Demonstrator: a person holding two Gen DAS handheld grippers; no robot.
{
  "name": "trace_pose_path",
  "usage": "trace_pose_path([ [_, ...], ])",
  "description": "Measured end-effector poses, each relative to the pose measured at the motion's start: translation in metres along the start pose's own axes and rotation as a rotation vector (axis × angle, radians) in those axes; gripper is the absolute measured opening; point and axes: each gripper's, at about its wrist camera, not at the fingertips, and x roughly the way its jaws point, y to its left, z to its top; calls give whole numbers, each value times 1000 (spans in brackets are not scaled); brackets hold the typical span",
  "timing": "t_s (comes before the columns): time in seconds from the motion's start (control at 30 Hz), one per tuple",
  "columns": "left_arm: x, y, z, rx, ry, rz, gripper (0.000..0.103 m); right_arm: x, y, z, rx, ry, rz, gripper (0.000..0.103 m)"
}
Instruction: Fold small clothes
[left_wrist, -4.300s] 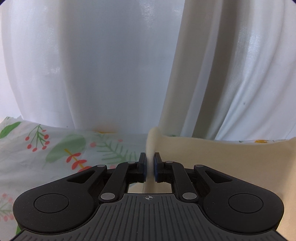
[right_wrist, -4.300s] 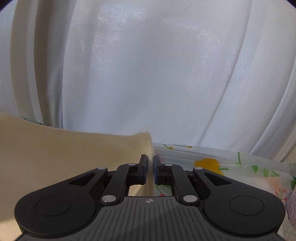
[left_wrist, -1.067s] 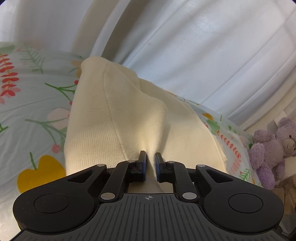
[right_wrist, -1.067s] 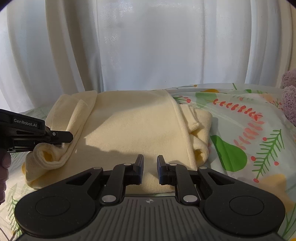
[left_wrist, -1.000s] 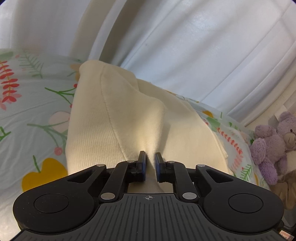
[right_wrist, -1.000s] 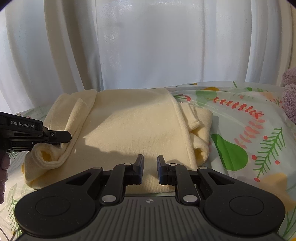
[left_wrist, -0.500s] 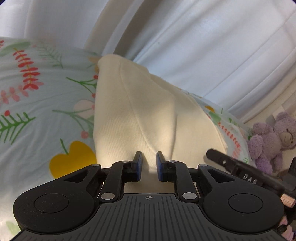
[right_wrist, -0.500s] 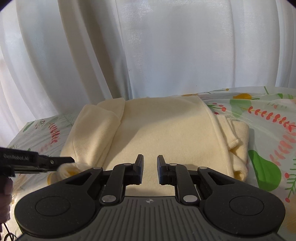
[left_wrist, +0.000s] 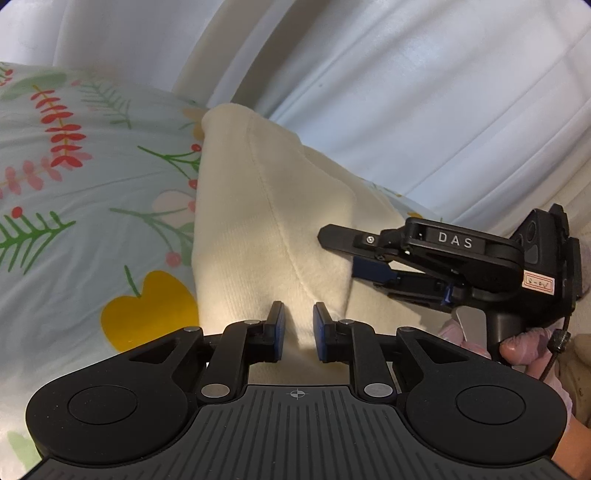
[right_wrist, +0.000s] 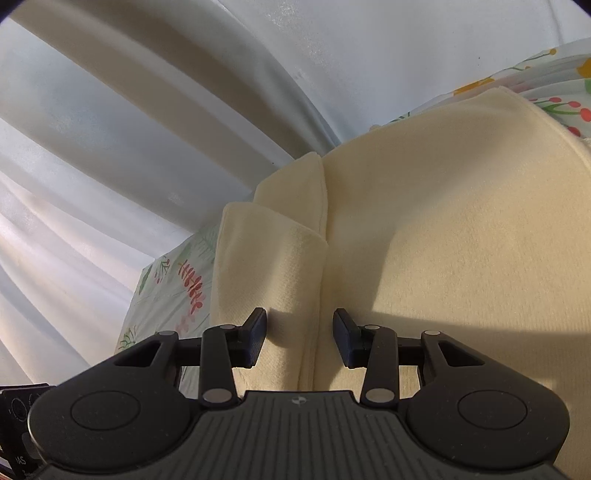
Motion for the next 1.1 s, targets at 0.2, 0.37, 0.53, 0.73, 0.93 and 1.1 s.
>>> trace_pose_path([
  [0.2,4,0,1,-4,3,-10,20,11,-3,7,53,38,71,25],
  [0.37,-4,2,4,-26,12,-7,20,12,0,4,6,26,27,14],
  [0.53,-28,12,12,-94,-81,55,30,6,33,-4,-214,-10,-88,13],
  [0.73,-11,32,16,-137,-47,140,32,10,43,-7,-293,-5,-142,13],
  [0.93,-10,25,15,-110,-64,144,33,6,73,-20,-498,-55,-251,12],
  [1.1,-18,10,19,-73,-92,140,33,-19,92,-24,-589,-153,-263,12],
])
